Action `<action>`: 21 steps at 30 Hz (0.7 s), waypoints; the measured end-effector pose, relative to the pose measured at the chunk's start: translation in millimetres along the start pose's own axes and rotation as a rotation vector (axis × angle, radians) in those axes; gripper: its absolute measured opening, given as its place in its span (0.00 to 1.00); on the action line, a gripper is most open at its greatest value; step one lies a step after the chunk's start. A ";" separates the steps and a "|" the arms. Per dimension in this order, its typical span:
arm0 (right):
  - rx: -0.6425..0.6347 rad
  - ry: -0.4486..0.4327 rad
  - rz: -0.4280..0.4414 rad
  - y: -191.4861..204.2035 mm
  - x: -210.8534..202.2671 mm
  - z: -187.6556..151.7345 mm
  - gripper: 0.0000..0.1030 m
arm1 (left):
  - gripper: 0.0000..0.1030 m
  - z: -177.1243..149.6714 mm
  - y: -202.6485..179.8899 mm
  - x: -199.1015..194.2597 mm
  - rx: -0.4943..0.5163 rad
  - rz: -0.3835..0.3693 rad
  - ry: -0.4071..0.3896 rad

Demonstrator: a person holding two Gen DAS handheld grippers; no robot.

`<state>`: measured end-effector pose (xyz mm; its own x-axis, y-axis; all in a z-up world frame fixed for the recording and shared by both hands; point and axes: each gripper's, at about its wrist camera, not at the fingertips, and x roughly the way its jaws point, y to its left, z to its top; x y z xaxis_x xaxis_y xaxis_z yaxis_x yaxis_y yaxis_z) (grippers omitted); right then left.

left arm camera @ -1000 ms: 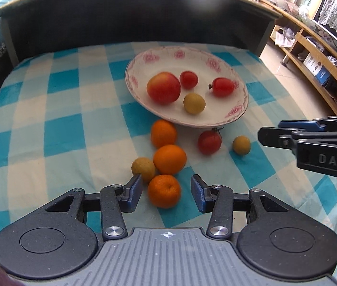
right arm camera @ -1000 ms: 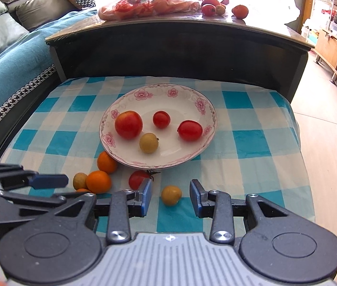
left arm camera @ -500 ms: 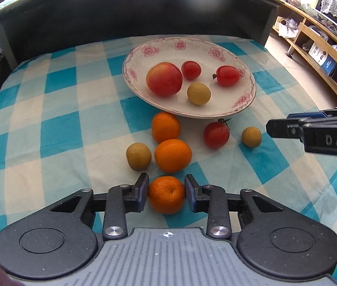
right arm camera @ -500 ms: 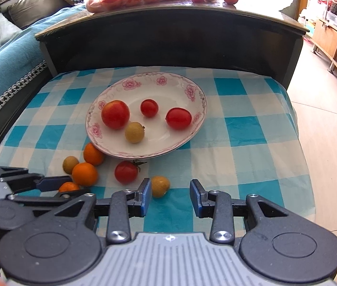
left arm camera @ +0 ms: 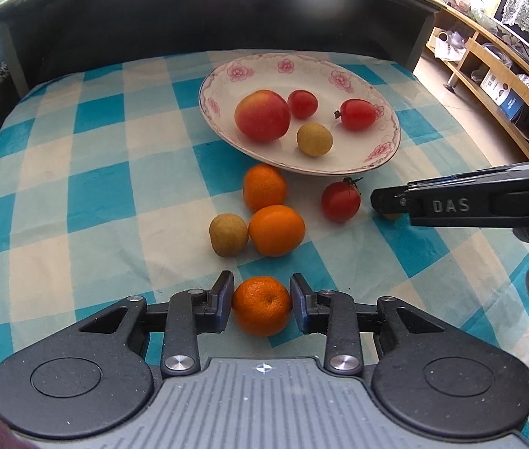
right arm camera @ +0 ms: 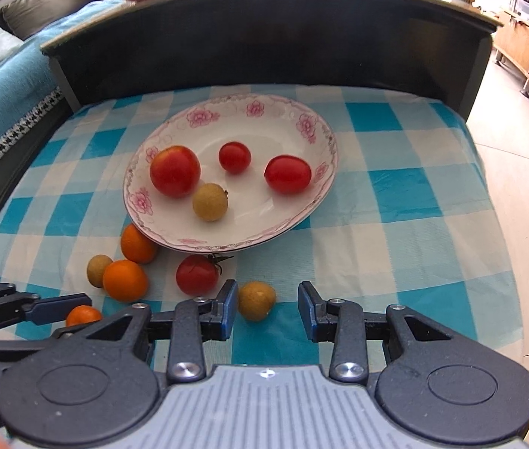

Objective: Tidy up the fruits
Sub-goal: 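Grasp the small yellow-brown fruit with the right gripper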

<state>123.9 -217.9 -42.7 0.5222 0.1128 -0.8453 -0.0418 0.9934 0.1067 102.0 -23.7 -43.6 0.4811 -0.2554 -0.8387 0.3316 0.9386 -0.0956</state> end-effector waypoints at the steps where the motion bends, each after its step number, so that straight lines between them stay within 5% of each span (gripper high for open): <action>1: 0.003 0.004 0.000 0.2 3.5 0.7 0.36 | 0.40 0.5 -0.1 0.3 0.003 0.000 0.000; 7: -0.027 0.019 -0.014 6.2 9.7 1.2 0.28 | 0.40 -0.6 -1.4 0.2 0.016 0.000 -0.005; 21: -0.083 0.042 0.012 18.4 -32.1 -42.9 0.27 | 0.39 -26.2 -9.0 -22.5 0.053 0.009 0.005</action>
<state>69.8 -202.4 -35.9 0.4852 0.1235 -0.8656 -0.1188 0.9901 0.0747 66.9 -20.3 -37.9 0.4799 -0.2455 -0.8423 0.3698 0.9272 -0.0596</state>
